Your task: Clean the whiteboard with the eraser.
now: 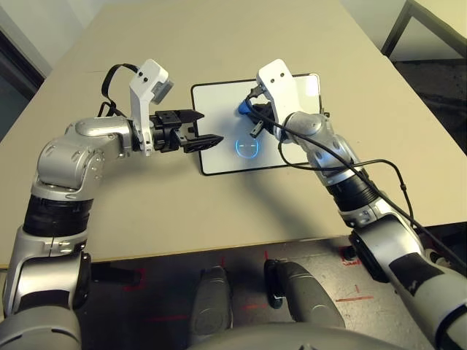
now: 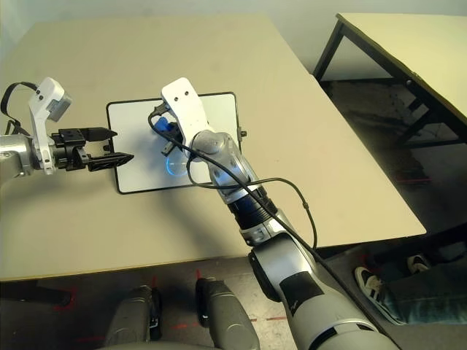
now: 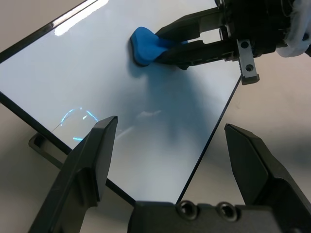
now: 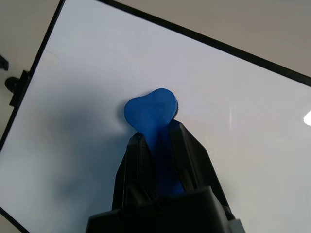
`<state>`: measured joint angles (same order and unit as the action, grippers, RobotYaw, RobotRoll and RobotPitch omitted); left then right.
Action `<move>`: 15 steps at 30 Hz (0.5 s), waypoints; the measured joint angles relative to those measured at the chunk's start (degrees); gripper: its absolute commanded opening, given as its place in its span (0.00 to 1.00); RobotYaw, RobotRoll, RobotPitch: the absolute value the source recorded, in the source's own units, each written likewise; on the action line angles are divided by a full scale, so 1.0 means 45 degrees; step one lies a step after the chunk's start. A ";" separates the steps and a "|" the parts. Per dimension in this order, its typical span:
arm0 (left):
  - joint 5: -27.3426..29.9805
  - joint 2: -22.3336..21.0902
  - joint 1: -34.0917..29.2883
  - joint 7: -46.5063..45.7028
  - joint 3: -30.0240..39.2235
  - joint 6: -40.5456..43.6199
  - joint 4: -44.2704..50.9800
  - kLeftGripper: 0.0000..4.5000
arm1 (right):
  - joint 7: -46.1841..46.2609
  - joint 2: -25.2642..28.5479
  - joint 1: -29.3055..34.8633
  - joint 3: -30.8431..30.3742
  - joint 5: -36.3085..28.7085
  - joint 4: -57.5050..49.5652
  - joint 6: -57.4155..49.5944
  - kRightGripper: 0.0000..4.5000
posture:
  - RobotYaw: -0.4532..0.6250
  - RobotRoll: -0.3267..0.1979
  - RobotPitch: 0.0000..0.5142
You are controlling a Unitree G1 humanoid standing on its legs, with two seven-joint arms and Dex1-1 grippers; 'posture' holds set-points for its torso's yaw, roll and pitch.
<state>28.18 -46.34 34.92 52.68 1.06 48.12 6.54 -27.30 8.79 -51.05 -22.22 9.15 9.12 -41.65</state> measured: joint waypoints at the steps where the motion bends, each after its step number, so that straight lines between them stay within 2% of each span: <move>1: 0.0005 0.0000 0.0000 -0.0001 0.0000 0.0016 0.0001 1.00 | -0.0123 0.0079 0.0009 -0.0163 0.0060 -0.0184 -0.0184 0.13 | 0.39 0.62 0.27; 15: 0.0103 0.0012 0.0007 -0.0130 0.0002 0.0052 0.0015 1.00 | -0.1671 0.0596 0.0596 -0.1658 0.0144 -0.1527 -0.1654 0.12 | 0.39 0.62 0.27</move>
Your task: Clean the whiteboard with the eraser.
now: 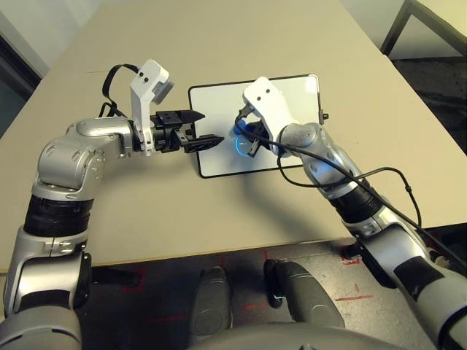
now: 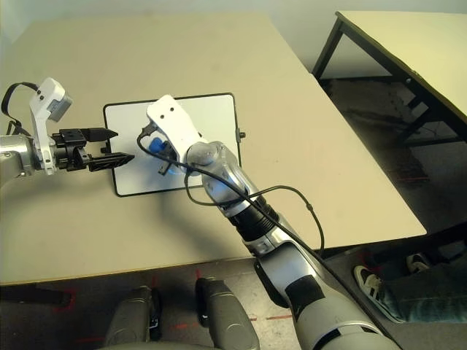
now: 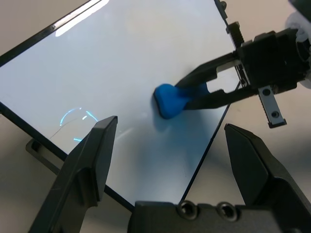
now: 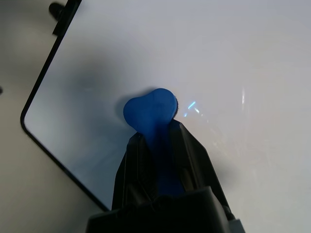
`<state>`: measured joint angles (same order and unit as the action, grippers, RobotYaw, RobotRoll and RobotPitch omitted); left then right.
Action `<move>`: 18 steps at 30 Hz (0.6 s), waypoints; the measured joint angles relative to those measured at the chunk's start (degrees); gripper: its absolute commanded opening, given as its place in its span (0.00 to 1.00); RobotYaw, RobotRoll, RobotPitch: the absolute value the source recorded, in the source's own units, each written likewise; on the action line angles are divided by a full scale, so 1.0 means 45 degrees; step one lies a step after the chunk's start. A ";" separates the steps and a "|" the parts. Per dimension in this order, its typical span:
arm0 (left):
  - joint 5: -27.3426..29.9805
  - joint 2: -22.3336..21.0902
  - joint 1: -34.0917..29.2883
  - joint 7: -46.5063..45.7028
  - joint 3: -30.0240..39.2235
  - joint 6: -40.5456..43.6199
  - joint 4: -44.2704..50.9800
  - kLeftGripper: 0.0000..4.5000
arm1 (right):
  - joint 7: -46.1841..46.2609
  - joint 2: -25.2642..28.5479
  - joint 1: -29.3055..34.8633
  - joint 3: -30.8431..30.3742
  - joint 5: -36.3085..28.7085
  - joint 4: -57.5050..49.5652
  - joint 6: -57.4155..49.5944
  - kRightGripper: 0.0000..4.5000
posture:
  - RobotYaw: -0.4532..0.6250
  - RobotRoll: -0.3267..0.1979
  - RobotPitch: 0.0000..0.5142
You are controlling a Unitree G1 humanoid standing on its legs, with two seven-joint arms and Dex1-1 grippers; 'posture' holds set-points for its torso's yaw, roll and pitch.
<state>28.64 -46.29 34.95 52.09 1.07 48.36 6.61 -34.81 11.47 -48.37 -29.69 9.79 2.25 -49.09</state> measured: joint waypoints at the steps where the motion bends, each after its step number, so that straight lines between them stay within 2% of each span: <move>1: 0.0020 0.0003 0.0000 -0.0018 0.0000 0.0000 0.0000 1.00 | 0.0007 0.0002 -0.0003 0.0001 0.0001 0.0019 0.0008 0.12 | 0.39 0.62 0.27; 6: 0.0085 0.0038 0.0001 -0.0079 0.0000 0.0000 0.0000 1.00 | 0.0077 -0.0016 -0.0261 0.0148 -0.0030 0.0487 0.0314 0.12 | 0.39 0.62 0.26; 12: 0.0101 0.0085 0.0000 -0.0088 0.0000 -0.0001 0.0000 1.00 | 0.0811 0.0029 -0.0907 0.1295 -0.0026 0.1375 0.0828 0.12 | 0.38 0.62 0.26; 18: 0.0113 0.0148 0.0003 -0.0115 0.0002 -0.0001 0.0016 1.00 | 0.0975 -0.0074 -0.0760 0.2091 -0.0369 0.0787 0.0202 0.12 | 0.41 0.62 0.25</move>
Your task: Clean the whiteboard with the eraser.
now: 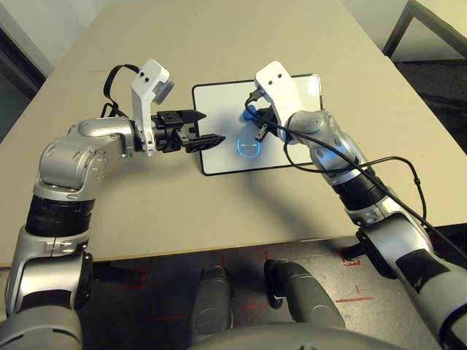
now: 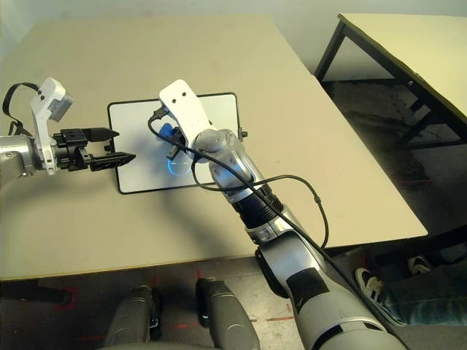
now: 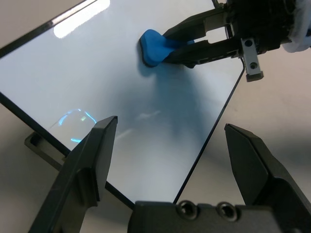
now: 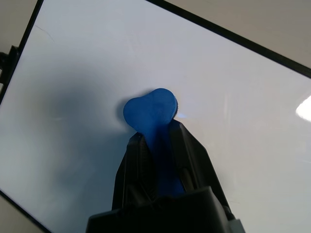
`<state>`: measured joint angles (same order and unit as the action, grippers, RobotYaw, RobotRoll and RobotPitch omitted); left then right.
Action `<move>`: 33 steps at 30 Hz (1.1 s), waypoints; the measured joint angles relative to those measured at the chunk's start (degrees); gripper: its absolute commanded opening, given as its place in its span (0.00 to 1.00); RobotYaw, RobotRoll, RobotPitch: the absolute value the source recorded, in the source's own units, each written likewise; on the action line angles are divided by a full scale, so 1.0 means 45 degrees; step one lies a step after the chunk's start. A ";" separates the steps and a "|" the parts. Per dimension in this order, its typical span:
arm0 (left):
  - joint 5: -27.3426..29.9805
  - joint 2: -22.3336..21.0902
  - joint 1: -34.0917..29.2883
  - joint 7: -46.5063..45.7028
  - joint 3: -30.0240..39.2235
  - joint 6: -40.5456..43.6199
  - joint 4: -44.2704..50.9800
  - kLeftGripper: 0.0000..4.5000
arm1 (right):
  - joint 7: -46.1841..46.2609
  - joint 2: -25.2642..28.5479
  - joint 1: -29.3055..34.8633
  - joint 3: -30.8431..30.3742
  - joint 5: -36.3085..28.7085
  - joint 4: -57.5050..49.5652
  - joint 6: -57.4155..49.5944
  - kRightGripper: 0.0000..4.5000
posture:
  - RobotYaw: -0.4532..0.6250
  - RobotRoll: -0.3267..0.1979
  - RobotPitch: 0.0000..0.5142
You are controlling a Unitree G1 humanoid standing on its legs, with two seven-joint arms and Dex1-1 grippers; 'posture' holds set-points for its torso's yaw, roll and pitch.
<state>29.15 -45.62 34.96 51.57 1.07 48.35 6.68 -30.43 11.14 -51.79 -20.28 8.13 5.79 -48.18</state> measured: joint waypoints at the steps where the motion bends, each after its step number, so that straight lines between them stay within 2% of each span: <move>1: 0.0008 0.0007 -0.0002 -0.0044 0.0030 0.0000 0.0025 1.00 | -0.0008 -0.0020 0.0059 0.0406 -0.0266 -0.0342 -0.0472 0.12 | 0.41 0.62 0.25; 3: 0.0034 0.0174 0.0006 -0.0287 0.0296 -0.0037 0.0072 1.00 | -0.0023 -0.0088 -0.0061 0.1624 -0.0974 -0.1120 -0.1536 0.12 | 0.41 0.62 0.24; 5: 0.0055 0.0782 0.0127 -0.0901 0.0977 -0.0551 0.0028 1.00 | 0.0110 0.0062 -0.1006 0.3340 -0.1779 -0.1760 -0.2471 0.12 | 0.40 0.62 0.23; 8: -0.0005 0.1648 0.0597 -0.2169 0.2256 -0.2013 -0.0198 1.00 | 0.0954 0.1480 -0.2813 0.5290 -0.1909 -0.2477 -0.2635 0.12 | 0.39 0.62 0.21; 11: -0.0473 0.1862 0.0652 -0.3481 0.3810 -0.4006 -0.0802 1.00 | 0.1912 0.3001 -0.2840 0.6464 -0.1583 -0.2458 -0.2591 0.12 | 0.39 0.62 0.21; 13: -0.0869 0.1918 0.0542 -0.4442 0.4723 -0.5384 -0.1478 1.00 | 0.2288 0.3787 -0.1709 0.6707 -0.1393 -0.2075 -0.2713 0.12 | 0.39 0.62 0.21; 15: -0.1244 0.1896 0.0282 -0.5126 0.5422 -0.6421 -0.2216 1.00 | 0.2422 0.3971 -0.0402 0.6719 -0.1329 -0.1604 -0.2948 0.12 | 0.39 0.62 0.21; 16: -0.1523 0.1839 -0.0064 -0.5486 0.5830 -0.7101 -0.2800 1.00 | 0.2480 0.3977 0.0612 0.6677 -0.1334 -0.1300 -0.3159 0.12 | 0.40 0.62 0.21; 18: -0.1739 0.1799 -0.0638 -0.5755 0.6217 -0.7776 -0.3716 1.00 | 0.2515 0.3859 0.1771 0.6561 -0.1369 -0.0858 -0.3461 0.12 | 0.40 0.62 0.21; 20: -0.1940 0.1828 -0.1162 -0.5755 0.6243 -0.8218 -0.4422 1.00 | 0.2640 0.3442 0.2328 0.6483 -0.1467 -0.0617 -0.3665 0.12 | 0.41 0.62 0.21; 22: -0.1970 0.1943 -0.1515 -0.5678 0.6147 -0.8498 -0.4847 1.00 | 0.2756 0.3064 0.2557 0.6406 -0.1648 -0.0481 -0.3687 0.12 | 0.41 0.62 0.21; 33: -0.2073 0.2462 -0.2319 -0.5693 0.5588 -0.9284 -0.5803 1.00 | 0.3042 0.2558 0.2716 0.5941 -0.1872 0.1141 -0.3117 0.12 | 0.41 0.62 0.21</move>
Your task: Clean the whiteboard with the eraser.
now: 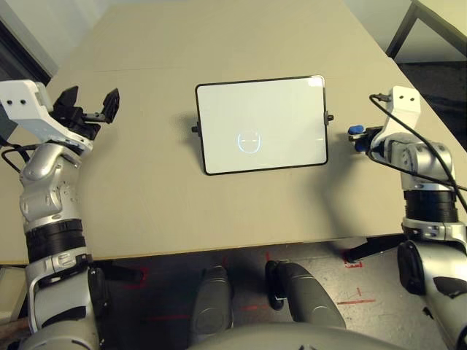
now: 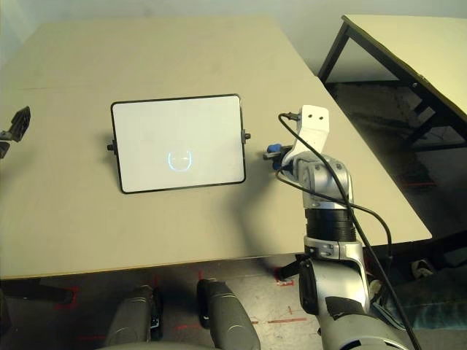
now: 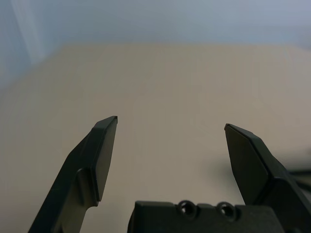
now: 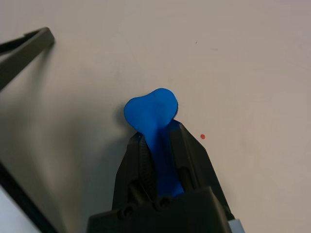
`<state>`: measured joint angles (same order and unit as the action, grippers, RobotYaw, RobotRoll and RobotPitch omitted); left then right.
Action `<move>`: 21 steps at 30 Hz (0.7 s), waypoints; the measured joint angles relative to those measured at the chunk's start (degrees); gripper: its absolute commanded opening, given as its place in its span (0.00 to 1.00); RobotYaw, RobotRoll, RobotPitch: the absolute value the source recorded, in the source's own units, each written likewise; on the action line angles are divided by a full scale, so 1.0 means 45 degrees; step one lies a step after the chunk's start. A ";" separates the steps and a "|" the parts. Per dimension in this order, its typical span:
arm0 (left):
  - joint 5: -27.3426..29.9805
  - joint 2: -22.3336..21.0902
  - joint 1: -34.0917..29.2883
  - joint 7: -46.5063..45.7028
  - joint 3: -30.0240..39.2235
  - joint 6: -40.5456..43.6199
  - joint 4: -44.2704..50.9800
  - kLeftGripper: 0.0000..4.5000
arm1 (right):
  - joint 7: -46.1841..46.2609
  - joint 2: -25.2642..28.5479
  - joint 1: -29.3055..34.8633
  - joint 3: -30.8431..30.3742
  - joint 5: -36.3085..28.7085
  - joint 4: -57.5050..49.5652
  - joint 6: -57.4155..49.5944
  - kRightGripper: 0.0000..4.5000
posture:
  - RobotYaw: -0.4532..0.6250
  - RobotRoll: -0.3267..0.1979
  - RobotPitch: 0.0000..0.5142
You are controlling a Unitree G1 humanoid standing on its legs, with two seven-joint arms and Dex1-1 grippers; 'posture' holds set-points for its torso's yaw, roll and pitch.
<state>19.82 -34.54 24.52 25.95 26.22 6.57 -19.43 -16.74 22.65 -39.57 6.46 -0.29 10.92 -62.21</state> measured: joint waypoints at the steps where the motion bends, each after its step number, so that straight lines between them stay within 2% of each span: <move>1: -0.0009 0.0005 0.0002 0.0000 -0.0033 -0.0025 -0.0016 1.00 | 0.0010 0.0001 -0.0040 -0.0004 -0.0003 0.0159 0.0089 0.12 | 0.41 0.62 0.21; 2: -0.0010 0.0005 0.0011 -0.0004 -0.0049 -0.0075 -0.0023 1.00 | 0.0011 0.0001 -0.0053 -0.0005 -0.0012 0.0256 0.0203 0.12 | 0.41 0.62 0.20; 9: -0.0005 0.0149 0.0166 -0.0029 -0.0224 -0.0206 -0.0144 1.00 | -0.0354 0.0416 -0.0080 0.0072 -0.0463 0.0430 0.0578 0.64 | 0.40 0.62 0.20; 14: -0.0018 0.0365 0.0271 -0.0127 -0.0479 -0.0246 -0.0143 1.00 | -0.1001 0.1004 -0.0228 0.0912 -0.1251 -0.0144 0.1617 0.99 | 0.39 0.62 0.22; 16: -0.0064 0.0394 0.0379 -0.0234 -0.0547 -0.0422 -0.0145 1.00 | -0.0914 0.1002 -0.0490 0.1333 -0.1465 -0.0020 0.2671 0.99 | 0.39 0.62 0.22; 18: -0.0184 0.0379 0.0563 -0.0457 -0.0544 -0.0779 -0.0160 1.00 | -0.0691 0.1166 -0.0714 0.1676 -0.1458 0.0544 0.4749 0.99 | 0.39 0.62 0.22; 21: -0.0516 0.0134 0.0670 -0.0906 -0.0444 -0.1683 -0.0586 1.00 | -0.0344 0.1286 -0.0781 0.2171 -0.1358 0.2960 0.9671 0.99 | 0.40 0.62 0.22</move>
<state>17.50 -33.94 27.54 21.88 24.22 -1.00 -22.07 -18.29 28.44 -43.08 16.23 -6.40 24.24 -18.69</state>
